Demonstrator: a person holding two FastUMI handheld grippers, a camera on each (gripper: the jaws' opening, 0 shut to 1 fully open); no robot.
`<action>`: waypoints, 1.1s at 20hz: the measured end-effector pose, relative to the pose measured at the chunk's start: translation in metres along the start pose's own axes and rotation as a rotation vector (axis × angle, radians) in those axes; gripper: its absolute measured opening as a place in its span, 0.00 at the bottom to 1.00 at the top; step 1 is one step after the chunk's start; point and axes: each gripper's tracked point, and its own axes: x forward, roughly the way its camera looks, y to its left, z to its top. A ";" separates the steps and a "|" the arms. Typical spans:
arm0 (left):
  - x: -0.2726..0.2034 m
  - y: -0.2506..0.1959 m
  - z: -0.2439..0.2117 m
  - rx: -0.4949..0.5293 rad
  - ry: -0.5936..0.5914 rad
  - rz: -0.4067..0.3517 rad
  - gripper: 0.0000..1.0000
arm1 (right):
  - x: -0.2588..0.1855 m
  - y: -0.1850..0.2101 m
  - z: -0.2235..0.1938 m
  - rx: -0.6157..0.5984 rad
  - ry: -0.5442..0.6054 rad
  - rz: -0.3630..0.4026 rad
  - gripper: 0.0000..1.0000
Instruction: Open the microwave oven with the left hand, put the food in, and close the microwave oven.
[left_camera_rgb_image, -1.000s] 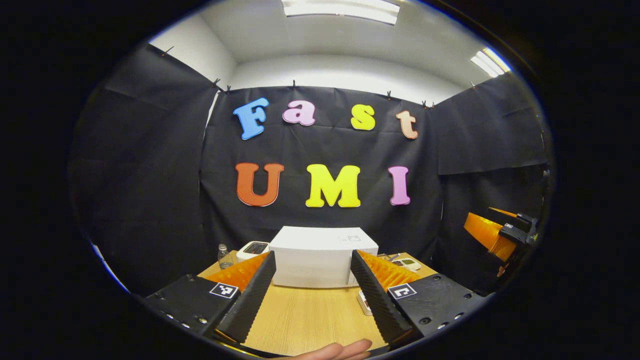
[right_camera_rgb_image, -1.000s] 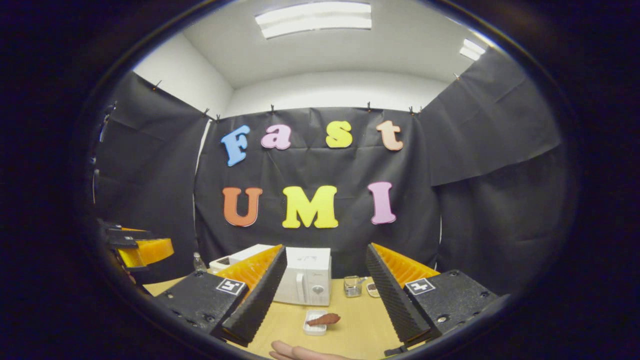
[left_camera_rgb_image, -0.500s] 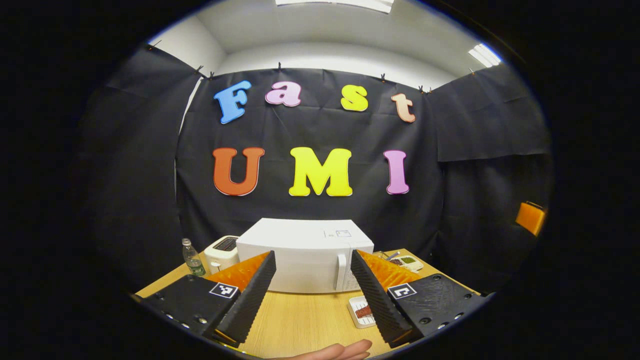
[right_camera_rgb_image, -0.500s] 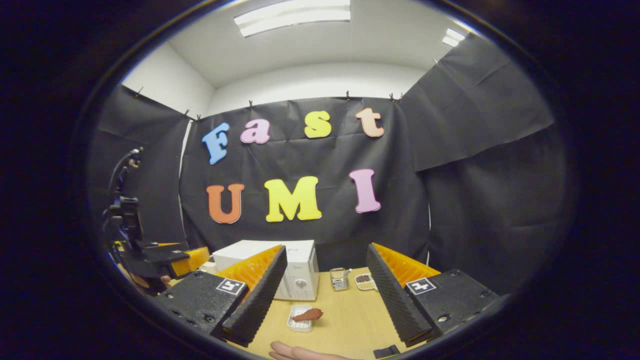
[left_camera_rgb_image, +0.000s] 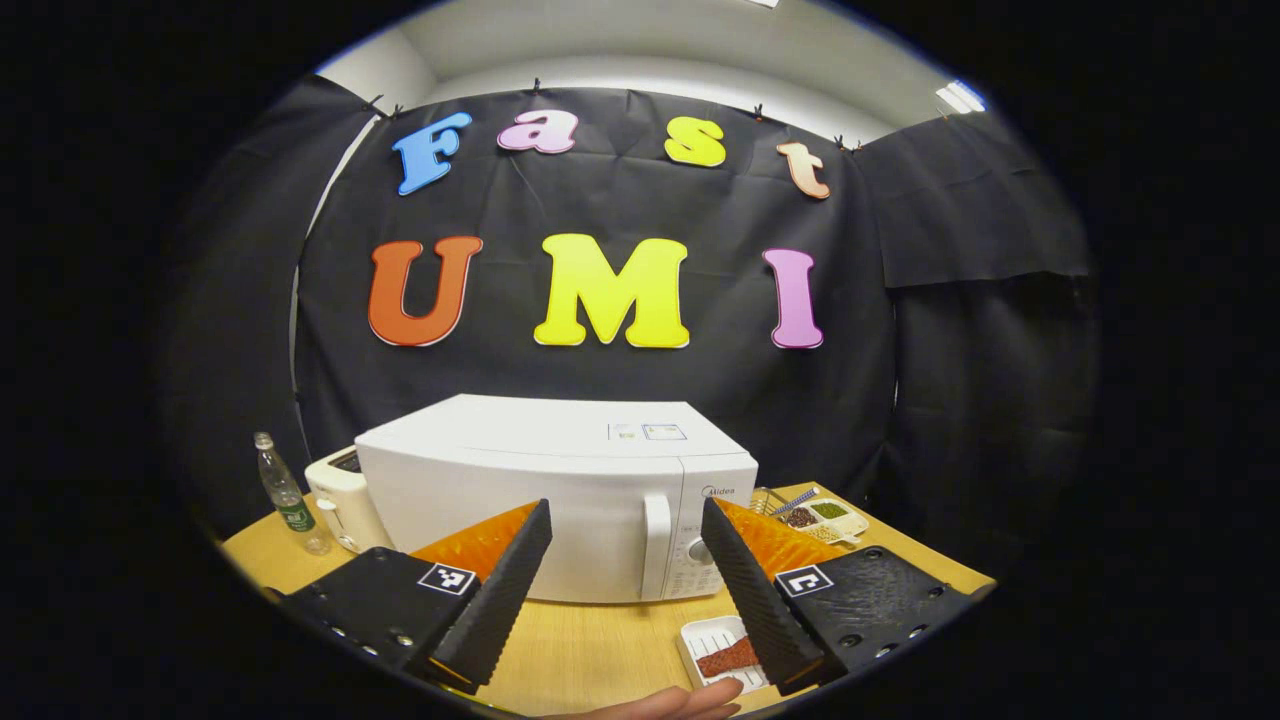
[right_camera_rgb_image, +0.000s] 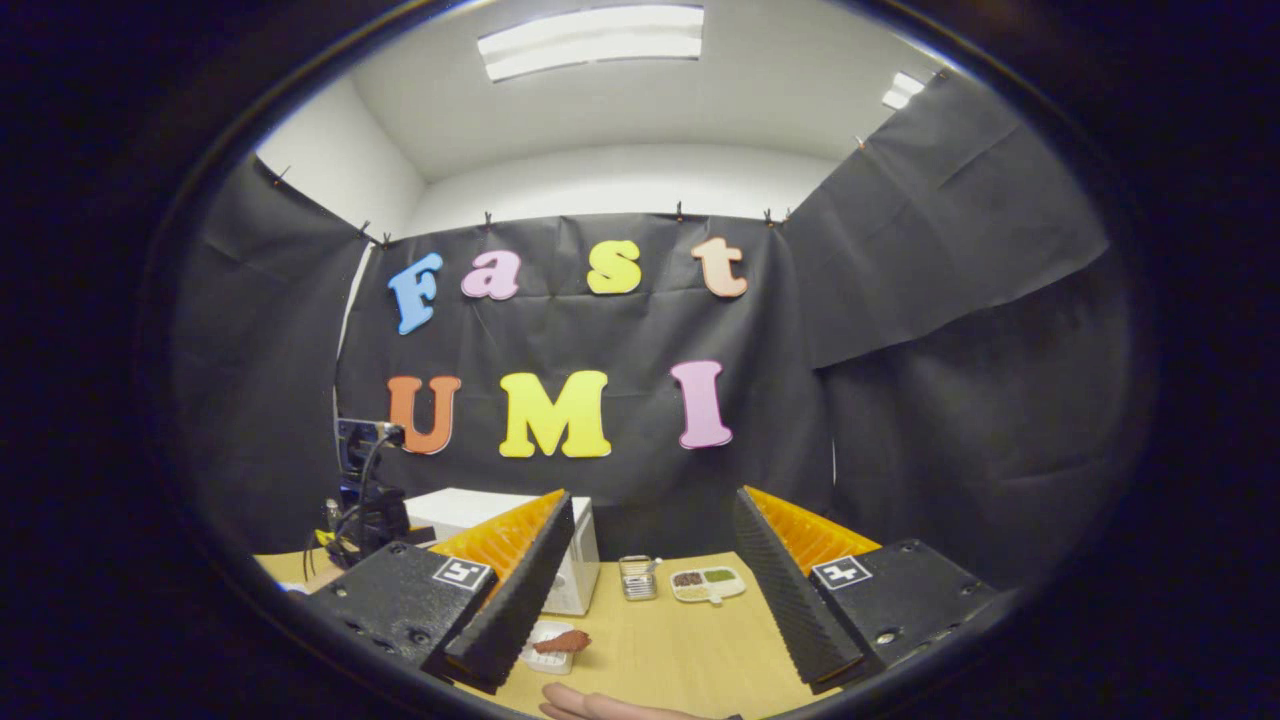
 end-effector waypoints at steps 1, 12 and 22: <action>0.010 -0.003 -0.010 0.008 0.006 0.007 0.93 | 0.003 -0.002 -0.003 -0.007 0.000 0.002 1.00; 0.086 -0.013 -0.081 0.005 0.080 0.008 0.96 | 0.034 -0.031 -0.046 -0.004 0.054 0.002 1.00; 0.103 -0.011 -0.101 0.034 0.122 0.019 0.24 | 0.053 -0.037 -0.075 0.013 0.099 0.000 1.00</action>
